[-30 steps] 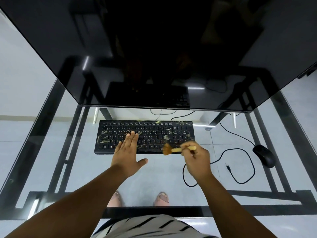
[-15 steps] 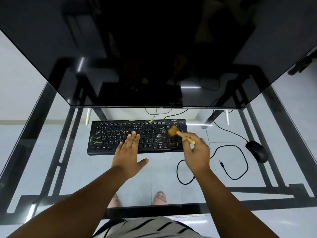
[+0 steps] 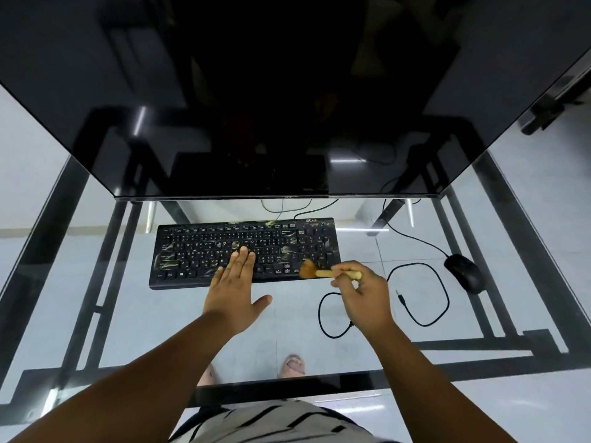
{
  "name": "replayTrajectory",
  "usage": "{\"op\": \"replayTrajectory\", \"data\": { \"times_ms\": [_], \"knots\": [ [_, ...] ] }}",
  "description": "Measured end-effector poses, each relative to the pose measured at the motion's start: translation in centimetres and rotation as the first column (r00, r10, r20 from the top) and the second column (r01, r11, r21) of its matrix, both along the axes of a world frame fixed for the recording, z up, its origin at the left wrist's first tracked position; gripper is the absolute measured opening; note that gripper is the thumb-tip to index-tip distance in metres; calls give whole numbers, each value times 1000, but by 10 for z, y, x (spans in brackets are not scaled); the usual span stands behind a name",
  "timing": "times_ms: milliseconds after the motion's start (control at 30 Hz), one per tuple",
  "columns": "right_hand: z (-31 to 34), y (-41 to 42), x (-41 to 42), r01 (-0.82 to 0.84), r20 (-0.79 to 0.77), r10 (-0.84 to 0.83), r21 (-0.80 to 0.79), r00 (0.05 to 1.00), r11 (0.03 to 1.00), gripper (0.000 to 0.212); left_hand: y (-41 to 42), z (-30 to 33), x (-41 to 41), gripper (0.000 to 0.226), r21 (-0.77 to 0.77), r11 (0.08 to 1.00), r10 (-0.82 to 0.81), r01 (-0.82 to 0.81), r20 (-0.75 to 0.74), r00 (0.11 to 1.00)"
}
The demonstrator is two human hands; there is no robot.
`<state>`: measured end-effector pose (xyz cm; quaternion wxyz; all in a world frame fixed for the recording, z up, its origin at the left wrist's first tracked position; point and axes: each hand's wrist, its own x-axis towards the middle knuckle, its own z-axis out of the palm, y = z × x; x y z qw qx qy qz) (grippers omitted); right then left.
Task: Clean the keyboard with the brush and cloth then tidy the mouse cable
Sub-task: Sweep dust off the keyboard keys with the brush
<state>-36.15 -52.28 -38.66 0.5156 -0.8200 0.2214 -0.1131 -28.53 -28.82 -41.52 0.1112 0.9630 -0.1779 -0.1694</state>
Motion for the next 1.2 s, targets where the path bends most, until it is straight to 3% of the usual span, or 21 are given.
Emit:
{"op": "replayTrajectory", "data": {
  "times_ms": [100,233,333,400,500,600,667,767,833,933,1067,1200],
  "knots": [
    [-2,-10,-6,185,36,-183,-62,983,981,16,-2,0,-1,92,6,1000,7,-7,5,1000],
    [7,-13,-6,59,53,-57,-44,997,997,26,-2,-1,-1,92,15,1000,7,-7,6,1000],
    [2,-24,-4,201,75,-191,-175,979,964,19,-3,-1,-2,91,34,999,11,-11,12,1000],
    [5,-23,3,264,134,-251,-92,959,960,18,-5,-1,-2,91,38,999,16,-16,10,1000],
    [13,-14,19,100,62,-98,-25,993,995,21,-5,-2,-1,91,48,999,15,-16,11,1000],
    [6,-17,28,181,25,-179,-178,983,967,17,-6,-2,0,91,45,999,24,-24,12,1000],
    [5,-18,32,240,68,-233,-123,970,963,17,-6,-2,0,91,40,999,27,-28,20,999],
    [6,-14,37,102,64,-94,-127,994,987,17,-4,-3,1,92,36,999,35,-36,28,999],
    [4,-17,38,178,79,-168,-150,983,973,17,-2,-3,1,92,34,999,41,-42,29,999],
    [2,-20,36,267,79,-268,24,960,963,14,0,-3,2,92,36,998,50,-51,31,998],
    [3,-12,31,196,49,-206,156,977,968,12,7,-3,1,87,26,997,77,-78,44,996],
    [-6,11,26,113,0,-114,132,994,985,22,21,-3,-3,80,4,992,127,-127,47,991]
  ]
}}
